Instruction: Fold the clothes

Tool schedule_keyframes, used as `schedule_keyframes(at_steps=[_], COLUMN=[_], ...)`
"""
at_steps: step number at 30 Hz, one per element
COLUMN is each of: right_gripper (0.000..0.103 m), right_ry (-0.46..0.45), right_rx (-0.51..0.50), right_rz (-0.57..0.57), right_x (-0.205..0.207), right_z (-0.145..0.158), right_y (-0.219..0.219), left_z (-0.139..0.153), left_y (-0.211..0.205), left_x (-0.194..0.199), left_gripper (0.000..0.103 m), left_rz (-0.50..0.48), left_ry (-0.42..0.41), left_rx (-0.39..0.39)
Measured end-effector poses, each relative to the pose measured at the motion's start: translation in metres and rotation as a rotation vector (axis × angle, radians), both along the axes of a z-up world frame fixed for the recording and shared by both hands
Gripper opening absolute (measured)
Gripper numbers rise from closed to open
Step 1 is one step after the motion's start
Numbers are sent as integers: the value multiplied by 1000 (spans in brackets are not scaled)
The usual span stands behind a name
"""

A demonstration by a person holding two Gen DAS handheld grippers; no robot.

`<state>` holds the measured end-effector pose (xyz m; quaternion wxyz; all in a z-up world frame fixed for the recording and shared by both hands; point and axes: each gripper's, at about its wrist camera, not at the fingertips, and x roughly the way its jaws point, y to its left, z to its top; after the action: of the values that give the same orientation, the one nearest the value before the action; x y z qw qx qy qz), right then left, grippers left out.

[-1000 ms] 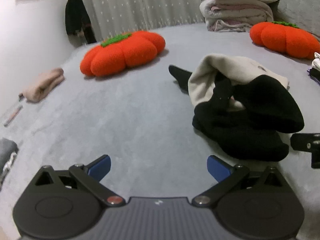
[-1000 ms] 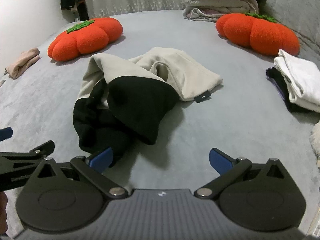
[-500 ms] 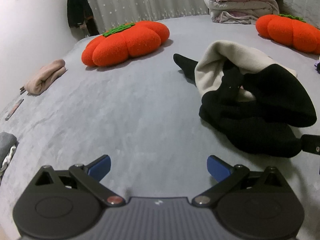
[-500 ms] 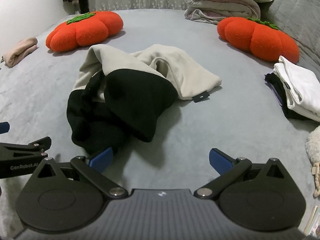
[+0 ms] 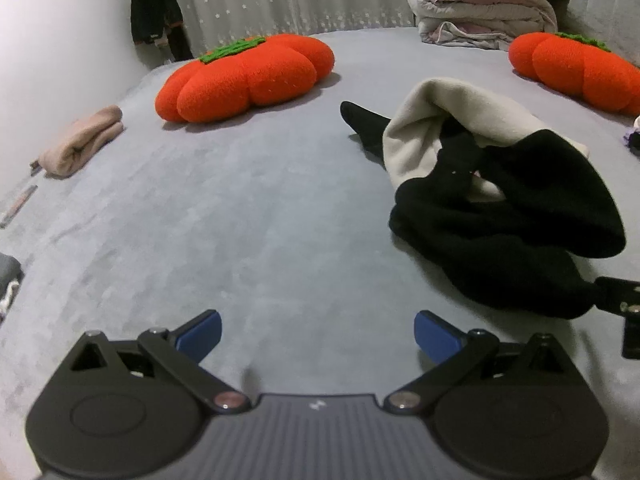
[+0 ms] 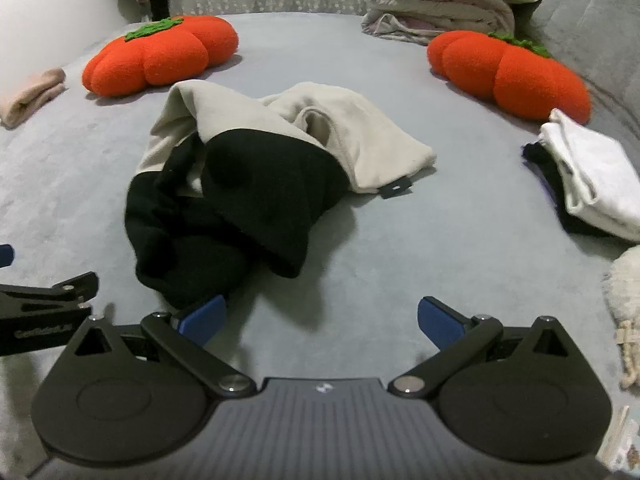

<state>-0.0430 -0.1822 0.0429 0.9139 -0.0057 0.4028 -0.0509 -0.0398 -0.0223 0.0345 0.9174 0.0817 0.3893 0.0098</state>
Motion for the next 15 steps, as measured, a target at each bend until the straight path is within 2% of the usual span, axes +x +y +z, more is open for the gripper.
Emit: schedule_keyframes(at_steps=[7, 15], right_gripper=[103, 103], right_ry=[-11, 21], right_rx=[-22, 0], right_rz=[-38, -60], right_x=[0, 3], right_z=[0, -6], right_y=[1, -3], left_z=[2, -1], left_y=[-2, -10], left_x=[1, 5], left_gripper=[102, 102], left_rz=[-9, -28], left_ry=[-16, -15], left_rx=[-22, -5])
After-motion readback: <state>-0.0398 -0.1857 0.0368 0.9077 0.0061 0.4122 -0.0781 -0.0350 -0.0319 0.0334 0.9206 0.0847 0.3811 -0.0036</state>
